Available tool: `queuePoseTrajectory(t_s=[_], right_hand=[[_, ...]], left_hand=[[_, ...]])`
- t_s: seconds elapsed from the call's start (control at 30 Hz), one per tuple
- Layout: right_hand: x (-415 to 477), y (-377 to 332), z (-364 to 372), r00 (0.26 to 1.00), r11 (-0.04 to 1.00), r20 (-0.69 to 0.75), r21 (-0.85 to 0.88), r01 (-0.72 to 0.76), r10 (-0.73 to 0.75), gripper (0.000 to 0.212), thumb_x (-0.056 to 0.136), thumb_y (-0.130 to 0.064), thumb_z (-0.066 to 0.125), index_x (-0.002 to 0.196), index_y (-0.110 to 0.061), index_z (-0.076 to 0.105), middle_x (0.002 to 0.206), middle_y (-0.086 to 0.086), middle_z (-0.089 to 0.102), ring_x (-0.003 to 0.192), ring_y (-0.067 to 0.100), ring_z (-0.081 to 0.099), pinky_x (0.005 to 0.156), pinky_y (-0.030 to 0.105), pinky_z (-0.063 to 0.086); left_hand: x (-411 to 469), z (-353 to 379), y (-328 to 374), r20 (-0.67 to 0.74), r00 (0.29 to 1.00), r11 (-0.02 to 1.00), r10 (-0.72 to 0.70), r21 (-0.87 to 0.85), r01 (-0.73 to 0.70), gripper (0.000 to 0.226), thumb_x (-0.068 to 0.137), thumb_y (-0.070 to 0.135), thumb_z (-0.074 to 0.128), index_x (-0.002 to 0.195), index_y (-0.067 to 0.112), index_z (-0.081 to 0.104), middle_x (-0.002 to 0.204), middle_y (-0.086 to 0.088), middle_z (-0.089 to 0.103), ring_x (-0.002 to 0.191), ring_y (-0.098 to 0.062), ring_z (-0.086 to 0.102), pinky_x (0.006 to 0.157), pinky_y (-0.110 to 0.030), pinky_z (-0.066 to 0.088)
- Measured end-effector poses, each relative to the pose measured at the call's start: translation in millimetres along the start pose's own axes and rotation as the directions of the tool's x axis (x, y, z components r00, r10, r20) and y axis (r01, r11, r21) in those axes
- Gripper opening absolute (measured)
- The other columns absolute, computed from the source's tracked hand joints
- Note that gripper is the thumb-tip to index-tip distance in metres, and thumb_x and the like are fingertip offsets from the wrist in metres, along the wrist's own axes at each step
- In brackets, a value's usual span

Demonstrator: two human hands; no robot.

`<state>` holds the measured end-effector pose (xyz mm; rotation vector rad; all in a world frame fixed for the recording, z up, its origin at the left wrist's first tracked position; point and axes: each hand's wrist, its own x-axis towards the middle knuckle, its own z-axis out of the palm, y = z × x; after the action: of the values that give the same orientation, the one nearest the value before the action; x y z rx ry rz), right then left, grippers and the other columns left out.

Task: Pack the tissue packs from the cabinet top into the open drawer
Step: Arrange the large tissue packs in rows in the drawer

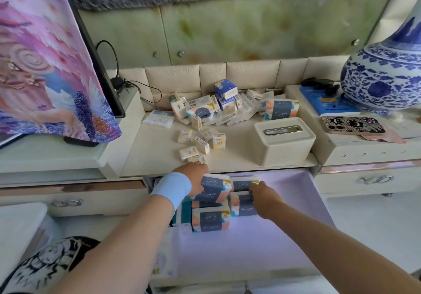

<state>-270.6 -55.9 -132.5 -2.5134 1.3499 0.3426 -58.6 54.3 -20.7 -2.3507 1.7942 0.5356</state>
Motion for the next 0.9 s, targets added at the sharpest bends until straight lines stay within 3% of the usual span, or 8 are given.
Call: queuePoseTrajectory(t_s=[0.1, 0.2, 0.33, 0.43, 0.57, 0.67, 0.77, 0.9], right_hand=[[4.7, -3.0, -2.2, 0.999, 0.966, 0.033, 0.258, 0.007, -0.016, 0.04, 0.088, -0.011, 0.06, 0.126, -0.024, 0.053, 0.127, 0.007, 0.05, 0.101, 0.022, 0.057, 0.082, 0.026, 0.051], [1.5, 0.1, -14.1, 0.999, 0.898, 0.051, 0.44, -0.015, -0.008, 0.041, 0.087, -0.004, 0.06, 0.123, -0.023, 0.058, 0.122, 0.003, 0.058, 0.091, 0.018, 0.057, 0.065, 0.018, 0.05], [-9.2, 3.5, -41.0, 0.997, 0.743, -0.068, 0.669, 0.014, 0.042, 0.049, 0.081, 0.012, 0.047, 0.106, -0.027, 0.062, 0.111, -0.001, 0.065, 0.085, 0.021, 0.064, 0.064, 0.028, 0.056], [-21.2, 2.8, -59.0, 0.997, 0.671, -0.065, 0.738, 0.075, -0.04, 0.056, 0.085, 0.007, 0.049, 0.126, -0.031, 0.057, 0.116, -0.004, 0.06, 0.09, 0.019, 0.062, 0.057, 0.021, 0.051], [-40.4, 15.2, -63.2, 0.974, 0.863, 0.005, 0.465, 0.198, -0.226, 0.058, 0.083, -0.023, 0.064, 0.138, -0.033, 0.047, 0.126, -0.002, 0.057, 0.106, 0.019, 0.056, 0.085, 0.027, 0.051], [-45.2, 33.2, -55.0, 0.979, 0.947, 0.087, 0.281, 0.155, -0.186, 0.055, 0.077, -0.04, 0.075, 0.124, -0.028, 0.05, 0.117, -0.001, 0.061, 0.096, 0.019, 0.057, 0.075, 0.026, 0.049], [-44.3, 47.3, -44.6, 0.95, 0.972, 0.245, 0.178, 0.151, -0.192, 0.054, 0.076, -0.039, 0.078, 0.122, -0.028, 0.051, 0.118, -0.001, 0.061, 0.1, 0.017, 0.057, 0.078, 0.025, 0.049], [-43.9, 54.4, -20.1, 0.976, 0.991, 0.174, 0.031, 0.129, -0.132, 0.063, 0.077, -0.039, 0.079, 0.13, -0.025, 0.048, 0.124, 0.002, 0.058, 0.109, 0.019, 0.058, 0.089, 0.029, 0.052]], left_hand=[[0.1, 0.0, 1.9, -0.005, 1.0, 1.0, 0.003, -0.021, -0.003, 0.042, 0.088, 0.025, 0.062, 0.129, 0.024, 0.049, 0.125, -0.001, 0.053, 0.109, -0.024, 0.054, 0.089, -0.035, 0.047], [0.8, -3.1, 6.2, -0.008, 1.0, 0.999, 0.003, -0.038, -0.003, 0.041, 0.088, 0.028, 0.063, 0.126, 0.025, 0.05, 0.123, 0.0, 0.055, 0.107, -0.024, 0.055, 0.088, -0.036, 0.048], [2.5, -5.8, 22.6, -0.032, 0.998, 0.997, 0.051, -0.052, -0.053, 0.039, 0.086, 0.027, 0.063, 0.124, 0.024, 0.052, 0.12, -0.001, 0.055, 0.105, -0.023, 0.055, 0.088, -0.036, 0.049], [7.4, -2.1, 42.9, -0.062, 0.993, 0.99, 0.105, -0.093, -0.11, 0.042, 0.086, 0.026, 0.064, 0.125, 0.024, 0.052, 0.122, 0.002, 0.053, 0.106, -0.021, 0.054, 0.091, -0.037, 0.048], [13.2, 10.9, 69.9, -0.041, 0.988, 0.972, 0.152, -0.174, -0.156, 0.045, 0.085, 0.025, 0.065, 0.128, 0.027, 0.053, 0.125, 0.004, 0.053, 0.108, -0.019, 0.054, 0.093, -0.034, 0.046], [13.3, 23.2, 82.1, 0.032, 0.989, 0.968, 0.146, -0.211, -0.136, 0.048, 0.081, 0.033, 0.068, 0.126, 0.033, 0.053, 0.127, 0.006, 0.056, 0.107, -0.019, 0.055, 0.091, -0.032, 0.047], [15.0, 34.0, 84.4, 0.115, 0.974, 0.98, 0.194, 0.026, -0.198, 0.06, 0.077, 0.047, 0.067, 0.133, 0.035, 0.048, 0.13, 0.005, 0.055, 0.112, -0.022, 0.056, 0.09, -0.036, 0.049], [21.0, 53.7, 70.0, 0.213, 0.964, 0.949, 0.159, 0.237, -0.209, 0.08, 0.08, 0.041, 0.071, 0.148, 0.031, 0.03, 0.153, 0.004, 0.031, 0.136, -0.024, 0.037, 0.101, -0.045, 0.045]])
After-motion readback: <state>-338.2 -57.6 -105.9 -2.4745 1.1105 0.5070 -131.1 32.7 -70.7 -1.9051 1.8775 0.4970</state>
